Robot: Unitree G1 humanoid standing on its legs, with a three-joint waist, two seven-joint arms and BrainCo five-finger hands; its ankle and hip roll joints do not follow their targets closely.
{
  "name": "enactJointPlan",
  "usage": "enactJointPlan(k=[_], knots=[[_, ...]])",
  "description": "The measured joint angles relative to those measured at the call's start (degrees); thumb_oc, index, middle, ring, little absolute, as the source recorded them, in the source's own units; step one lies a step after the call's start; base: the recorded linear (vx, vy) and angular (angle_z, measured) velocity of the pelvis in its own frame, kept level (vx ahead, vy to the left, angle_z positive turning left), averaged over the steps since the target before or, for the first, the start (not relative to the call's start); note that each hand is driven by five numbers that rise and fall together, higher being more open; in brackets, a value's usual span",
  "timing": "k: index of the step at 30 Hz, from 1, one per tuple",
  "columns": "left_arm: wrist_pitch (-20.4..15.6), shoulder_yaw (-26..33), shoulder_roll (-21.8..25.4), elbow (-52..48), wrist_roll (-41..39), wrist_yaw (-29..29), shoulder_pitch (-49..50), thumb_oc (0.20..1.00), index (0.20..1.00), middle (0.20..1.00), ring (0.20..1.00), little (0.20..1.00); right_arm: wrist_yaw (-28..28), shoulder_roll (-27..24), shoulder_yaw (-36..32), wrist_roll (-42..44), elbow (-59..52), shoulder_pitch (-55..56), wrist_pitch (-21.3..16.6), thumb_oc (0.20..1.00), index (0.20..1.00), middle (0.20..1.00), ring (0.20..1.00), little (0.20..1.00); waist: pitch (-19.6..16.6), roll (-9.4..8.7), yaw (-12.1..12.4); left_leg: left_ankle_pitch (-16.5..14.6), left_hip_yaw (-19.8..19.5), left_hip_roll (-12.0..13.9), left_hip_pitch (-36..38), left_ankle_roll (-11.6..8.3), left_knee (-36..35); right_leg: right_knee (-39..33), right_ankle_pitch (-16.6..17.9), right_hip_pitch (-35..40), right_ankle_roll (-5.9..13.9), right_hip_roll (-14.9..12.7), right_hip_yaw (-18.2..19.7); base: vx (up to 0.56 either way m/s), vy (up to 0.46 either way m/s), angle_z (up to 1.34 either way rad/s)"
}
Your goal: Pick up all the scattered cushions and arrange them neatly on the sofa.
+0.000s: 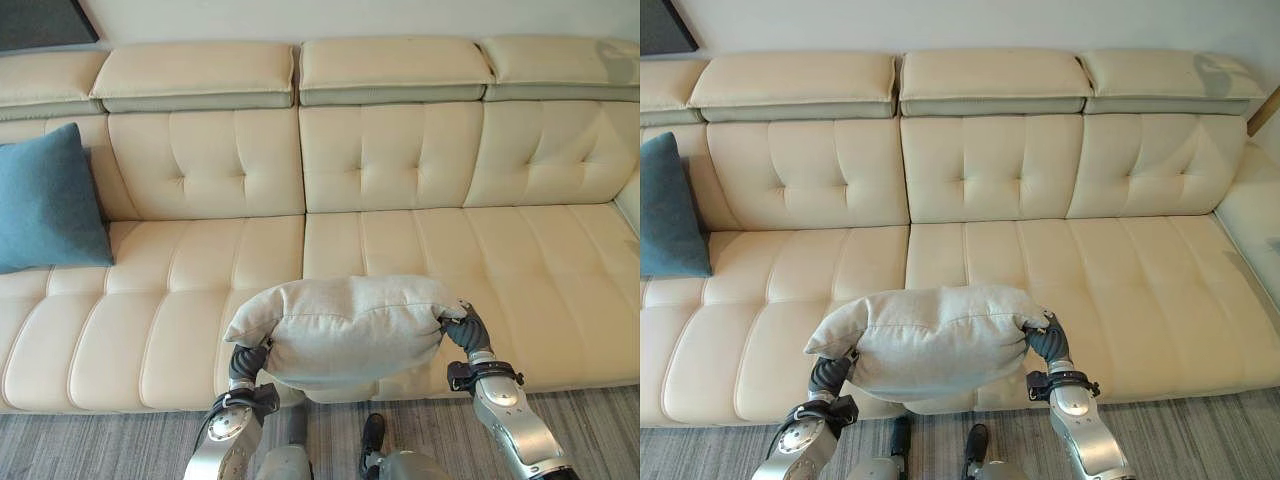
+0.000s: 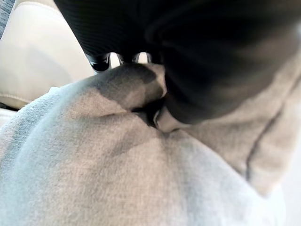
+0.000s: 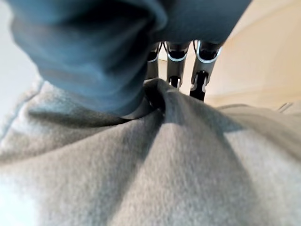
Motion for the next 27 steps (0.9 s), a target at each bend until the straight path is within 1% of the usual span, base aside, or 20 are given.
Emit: enactJointPlan(k=[3, 5, 8, 11, 15, 17, 18, 20, 21, 23, 25, 27], knots=[[0.0, 0.4, 1.2, -0.3, 0.0, 1.2, -1.0, 0.2, 0.2, 0.2, 0.2, 0.2, -0.8, 0.3, 1.3, -0.1, 0.0, -3.4, 0.3, 0.2, 0.2, 0.2, 0.2, 0.2, -0.2, -0.13, 0.3, -0.5, 0.1, -1.9, 0.5, 1.56, 0.2, 0.0, 0.4, 0.5, 0.93, -1.9, 0.1, 0.1, 0.192, 0.08], [0.0, 1.4, 2.6, -0.3, 0.0, 2.5, -3.4, 0.2, 0.2, 0.2, 0.2, 0.2, -1.4, 0.8, 2.1, -0.1, 0.0, -6.1, 0.4, 0.2, 0.2, 0.2, 0.2, 0.2, -0.3, -0.44, 1.5, -0.7, 0.2, -2.8, 0.5, 1.93, 0.2, 0.0, 0.5, 0.5, 1.22, -2.7, 0.1, 0.12, 0.227, 0.04], [-0.4, 3.5, 3.4, -0.5, 0.1, 3.9, -5.7, 0.2, 0.2, 0.2, 0.2, 0.2, -2.4, 1.6, 3.8, -0.1, 0.0, -10.1, 0.5, 0.2, 0.2, 0.2, 0.2, 0.2, -0.6, -0.95, 2.1, -0.9, 0.3, -3.2, 0.4, 2.38, 0.2, 0.0, 0.8, 0.4, 1.7, -3.2, 0.5, 0.08, 0.163, 0.02], [-1.3, 4.7, 5.0, -0.5, 0.3, 5.7, -8.7, 0.2, 0.2, 0.2, 0.2, 0.2, -3.7, 2.0, 5.6, -0.2, 0.1, -14.2, 0.5, 0.2, 0.2, 0.2, 0.2, 0.2, -1.6, -2.49, 3.1, -1.0, 0.5, -3.2, -0.4, 2.43, 0.2, 0.0, 0.8, -0.4, 1.78, -3.2, 0.9, 0.07, 0.15, -0.03], [-1.7, 4.9, 5.7, 0.8, 0.3, 7.9, -12.9, 0.2, 0.2, 0.2, 0.2, 0.2, -5.6, 4.7, 5.7, -0.2, 3.0, -19.0, 0.6, 0.2, 0.2, 0.2, 0.2, 0.2, -3.3, -4.34, 3.3, -1.0, 0.9, -3.1, -2.2, 2.56, 0.2, 0.0, 1.1, -2.6, 1.97, -3.1, 1.7, 0.05, 0.124, -0.08], [-1.7, 4.7, 5.9, 1.4, 0.3, 8.5, -14.3, 0.2, 0.2, 0.2, 0.2, 0.2, -6.2, 5.0, 5.8, -0.2, 4.2, -20.3, 0.6, 0.2, 0.2, 0.2, 0.2, 0.2, -3.8, -4.84, 3.2, -0.9, 1.3, -3.2, -3.0, 2.69, 0.2, 0.0, 1.3, -3.3, 2.08, -3.2, 1.8, 0.03, 0.107, -0.05], [-1.8, 4.2, 6.2, 3.3, 0.4, 9.0, -16.2, 0.2, 0.2, 0.2, 0.2, 0.2, -6.9, 5.5, 6.0, -0.2, 6.4, -22.0, 0.6, 0.2, 0.2, 0.2, 0.2, 0.2, -4.3, -5.2, 3.3, -0.8, 1.6, -3.2, -3.7, 2.71, 0.2, 0.0, 1.5, -4.3, 2.11, -3.2, 2.1, 0.01, 0.069, -0.09], [-1.7, 4.0, 6.4, 7.4, 0.3, 10.0, -20.0, 0.2, 0.2, 0.2, 0.2, 0.2, -8.1, 6.3, 6.7, -0.1, 9.1, -24.7, 1.3, 0.2, 0.2, 0.2, 0.2, 0.2, -4.6, -5.27, 3.3, -0.6, 1.9, -3.2, -5.4, 2.77, 0.2, 0.0, 2.1, -6.2, 2.12, -3.2, 2.5, 0.0, 0.101, -0.11], [-1.7, 4.1, 6.4, 7.8, 0.4, 10.2, -20.5, 0.2, 0.2, 0.2, 0.2, 0.2, -8.4, 6.2, 7.1, -0.1, 9.7, -25.2, 1.3, 0.2, 0.2, 0.2, 0.2, 0.2, -4.7, -5.29, 3.2, -0.4, 1.9, -3.2, -5.8, 2.88, 0.2, 0.0, 2.2, -6.7, 2.14, -3.2, 2.7, -0.03, 0.094, -0.08], [-1.7, 2.8, 7.6, 11.6, 0.5, 11.5, -24.2, 0.2, 0.2, 0.2, 0.2, 0.2, -9.7, 6.3, 8.3, 0.1, 12.2, -27.5, 1.7, 0.2, 0.2, 0.2, 0.2, 0.2, -4.7, -5.16, 3.2, 0.3, 1.8, -3.2, -7.4, 3.15, 0.3, 0.0, 2.7, -8.2, 2.09, -3.3, 2.8, -0.05, 0.086, -0.02], [-1.7, 0.8, 10.0, 17.6, 0.6, 12.9, -30.6, 0.2, 0.2, 0.2, 0.2, 0.2, -11.3, 6.4, 10.2, 0.6, 16.9, -32.0, 1.9, 0.2, 0.2, 0.2, 0.2, 0.2, -4.7, -5.14, 3.2, 0.8, 1.9, -3.2, -10.2, 3.11, 0.4, 0.0, 3.4, -11.0, 1.96, -3.2, 2.8, -0.05, 0.078, 0.0], [-1.7, -0.2, 11.2, 23.3, 0.6, 14.8, -38.8, 0.2, 0.2, 0.2, 0.2, 0.2, -13.4, 7.2, 10.9, 1.3, 23.4, -38.9, 2.0, 0.2, 0.2, 0.2, 0.2, 0.2, -4.6, -5.0, 3.2, 2.2, 2.0, -3.1, -14.4, 3.22, 0.3, 0.0, 4.6, -15.2, 1.84, -3.2, 2.9, -0.01, 0.091, -0.01]])
